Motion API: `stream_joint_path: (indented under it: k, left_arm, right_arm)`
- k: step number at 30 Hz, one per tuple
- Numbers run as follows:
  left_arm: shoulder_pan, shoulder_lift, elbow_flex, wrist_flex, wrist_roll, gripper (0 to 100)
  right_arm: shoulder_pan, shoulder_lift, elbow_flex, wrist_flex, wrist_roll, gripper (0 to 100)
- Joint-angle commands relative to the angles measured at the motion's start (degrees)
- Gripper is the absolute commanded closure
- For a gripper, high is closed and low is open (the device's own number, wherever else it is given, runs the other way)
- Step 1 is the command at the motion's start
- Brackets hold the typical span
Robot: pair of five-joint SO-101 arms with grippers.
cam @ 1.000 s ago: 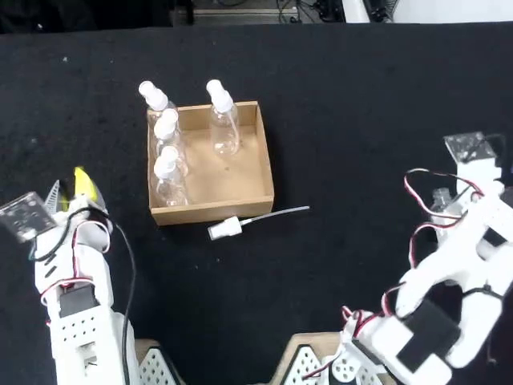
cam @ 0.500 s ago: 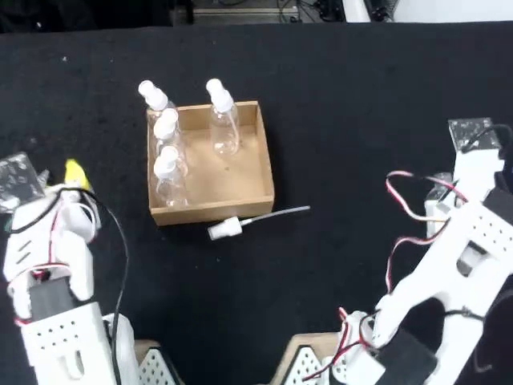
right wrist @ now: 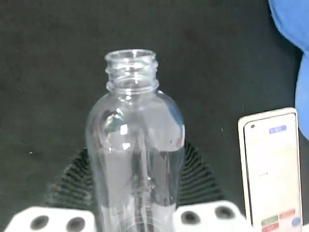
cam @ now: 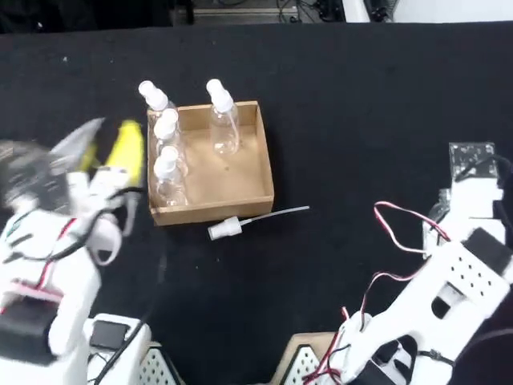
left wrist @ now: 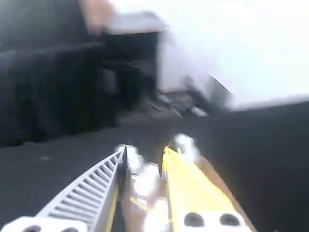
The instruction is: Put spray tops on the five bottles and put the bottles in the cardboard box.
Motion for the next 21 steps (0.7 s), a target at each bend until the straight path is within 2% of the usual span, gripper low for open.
stream_joint_path:
  k: [1,6,11,21]
  left_arm:
    - [15.16,12.40,-9.10,8.00,-6.42,84]
    - [25.80,24.18,-10.07,14.42,-11.43,79]
    - [29.67,34.20,-5.23,15.56,-13.89,79]
    - [29.85,41.76,14.29,-6.15,-14.59,79]
  right_arm:
    - [5.01,-2.68,-0.04,-1.93,-0.18,98.8]
    - [9.14,-2.59,-0.84,-3.34,0.35,98.8]
    - [12.75,-0.66,-1.27,-6.59,2.02,98.8]
    - [17.32,17.71,-12.09,-8.44,1.93,98.8]
